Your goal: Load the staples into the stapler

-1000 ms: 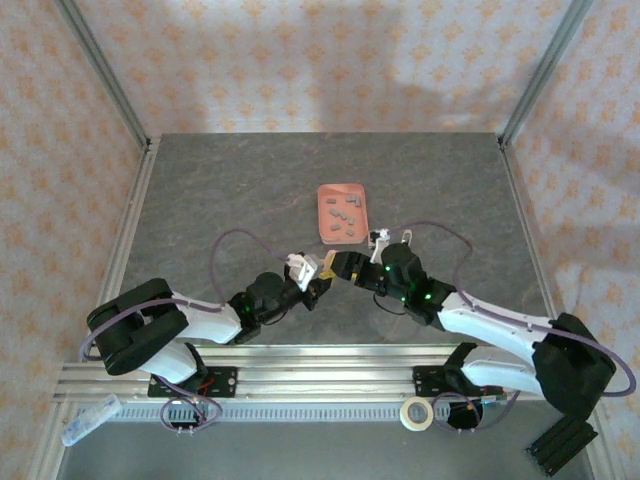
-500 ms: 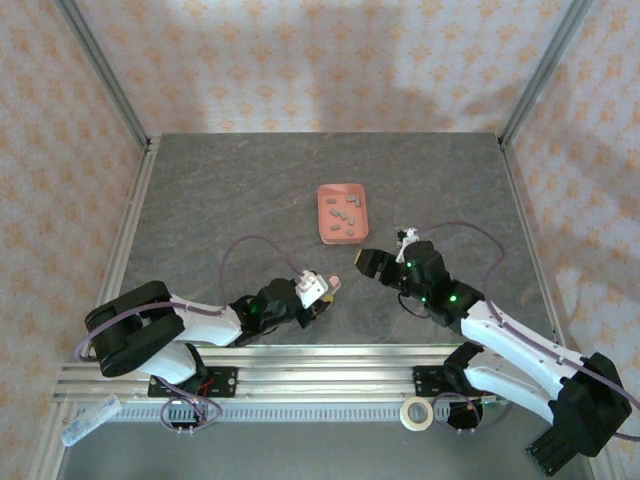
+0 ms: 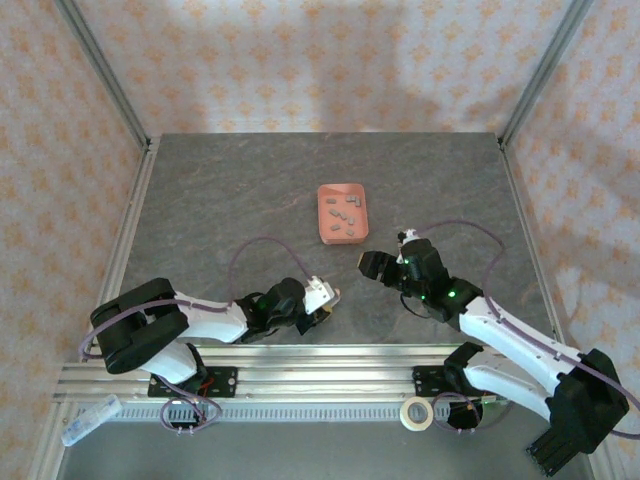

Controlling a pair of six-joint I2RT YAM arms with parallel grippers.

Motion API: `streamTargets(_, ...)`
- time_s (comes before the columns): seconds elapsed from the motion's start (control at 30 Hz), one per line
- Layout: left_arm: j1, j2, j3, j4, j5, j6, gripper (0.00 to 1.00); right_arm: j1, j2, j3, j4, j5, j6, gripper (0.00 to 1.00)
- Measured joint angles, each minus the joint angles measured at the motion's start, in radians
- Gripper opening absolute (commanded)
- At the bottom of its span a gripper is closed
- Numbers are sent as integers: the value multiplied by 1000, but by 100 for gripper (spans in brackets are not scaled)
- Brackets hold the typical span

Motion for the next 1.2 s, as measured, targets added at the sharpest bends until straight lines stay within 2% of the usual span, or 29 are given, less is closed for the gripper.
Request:
streamTargets(0.23, 0, 28, 30, -63, 0, 0, 7, 0, 1, 0, -1, 0, 0, 74)
streamTargets(0.3, 0, 30, 38, -74, 0, -1, 11, 0, 2, 0, -1, 0, 0, 74)
streamTargets(0.43, 0, 31, 42, -82, -4, -3, 25, 0, 2, 0, -1, 0, 0, 74)
streamTargets(0.5, -2, 31, 47, -92, -8, -1, 40, 0, 2, 0, -1, 0, 0, 74)
streamTargets(0.57, -2, 31, 52, -109, -8, -2, 51, 0, 2, 0, -1, 0, 0, 74)
streamTargets(0.7, -2, 18, 83, -193, -7, -26, 63, 0, 3, 0, -1, -9, 0, 74)
streamTargets(0.9, -2, -27, 234, -385, -11, -93, 67, 0, 8, 8, -1, -27, 0, 74)
streamTargets(1.07, -2, -42, 340, -515, -53, -196, 66, -21, 7, 30, -20, -17, 5, 73)
streamTargets(1.2, 1, -18, 432, -650, -62, -269, 63, -80, 5, 39, -61, -16, 32, 72)
